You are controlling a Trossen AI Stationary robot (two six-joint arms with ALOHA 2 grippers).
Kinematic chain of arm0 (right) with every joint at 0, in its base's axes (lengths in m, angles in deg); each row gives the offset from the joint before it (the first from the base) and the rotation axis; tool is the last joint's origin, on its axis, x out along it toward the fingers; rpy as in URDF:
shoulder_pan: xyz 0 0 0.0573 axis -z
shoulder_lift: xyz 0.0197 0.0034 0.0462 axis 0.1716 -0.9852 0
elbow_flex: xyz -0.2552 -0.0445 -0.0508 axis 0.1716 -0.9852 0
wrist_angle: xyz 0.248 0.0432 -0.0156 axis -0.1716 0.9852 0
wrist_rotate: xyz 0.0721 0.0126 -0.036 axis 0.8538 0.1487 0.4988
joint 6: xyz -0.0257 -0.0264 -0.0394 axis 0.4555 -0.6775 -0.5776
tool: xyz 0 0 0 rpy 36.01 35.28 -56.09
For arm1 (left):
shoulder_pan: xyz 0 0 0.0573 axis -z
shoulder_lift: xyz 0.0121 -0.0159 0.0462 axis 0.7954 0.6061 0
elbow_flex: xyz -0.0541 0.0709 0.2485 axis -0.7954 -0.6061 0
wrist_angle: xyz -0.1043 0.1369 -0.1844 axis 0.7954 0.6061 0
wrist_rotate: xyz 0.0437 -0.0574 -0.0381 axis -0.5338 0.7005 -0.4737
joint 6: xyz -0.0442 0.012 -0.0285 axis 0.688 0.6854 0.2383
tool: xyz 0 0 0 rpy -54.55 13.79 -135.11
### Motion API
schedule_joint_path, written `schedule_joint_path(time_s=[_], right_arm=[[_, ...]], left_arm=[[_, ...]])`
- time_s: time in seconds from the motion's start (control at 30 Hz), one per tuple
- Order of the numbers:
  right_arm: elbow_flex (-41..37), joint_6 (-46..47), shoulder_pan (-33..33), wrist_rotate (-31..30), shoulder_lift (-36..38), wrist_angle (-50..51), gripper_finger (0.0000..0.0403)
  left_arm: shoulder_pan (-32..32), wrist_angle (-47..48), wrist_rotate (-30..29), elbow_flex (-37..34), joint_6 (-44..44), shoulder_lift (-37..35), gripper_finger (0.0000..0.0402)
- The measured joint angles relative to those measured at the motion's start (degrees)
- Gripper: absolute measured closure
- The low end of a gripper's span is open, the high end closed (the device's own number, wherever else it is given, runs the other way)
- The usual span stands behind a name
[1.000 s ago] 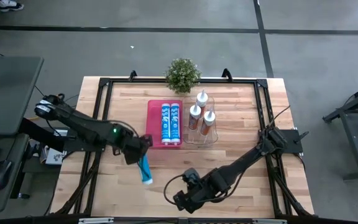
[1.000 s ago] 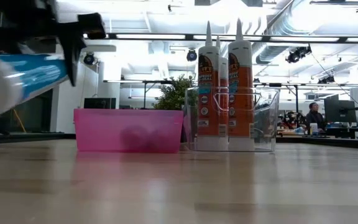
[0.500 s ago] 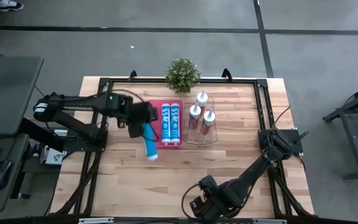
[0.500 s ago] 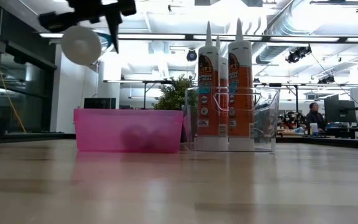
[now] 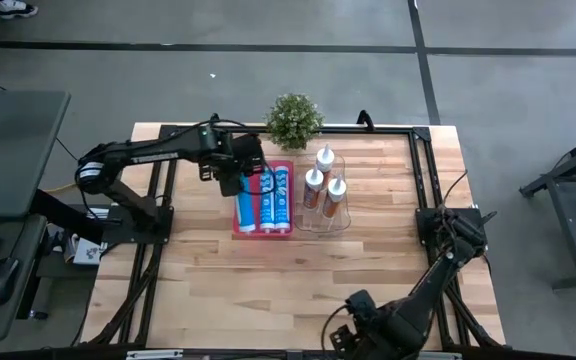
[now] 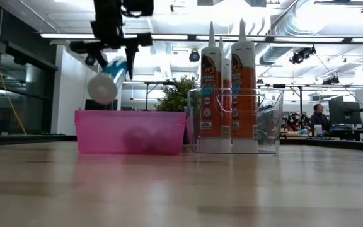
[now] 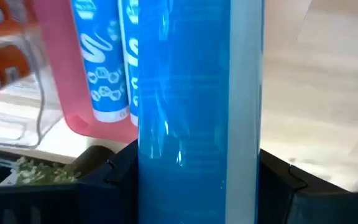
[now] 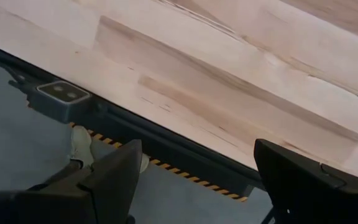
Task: Pick & place silicon tubes, Sealant and Lysol wipes
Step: Put the blue sealant into the pink bin
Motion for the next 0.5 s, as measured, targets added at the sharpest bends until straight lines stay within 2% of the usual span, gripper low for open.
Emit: schedule_joint_path(time_s=[0.17, 0.5], right_arm=[[0.0, 0.4, -0.7, -0.1, 1.4, 0.8, 0.0097], [0.0, -0.2, -0.6, -1.0, 1.5, 0.8, 0.0097]], left_arm=[[-2.4, -3.3, -2.7, 0.0, -4.8, 3.5, 0.0205], [-3.3, -4.8, -0.6, 0.0, -5.1, 6.7, 0.0205]])
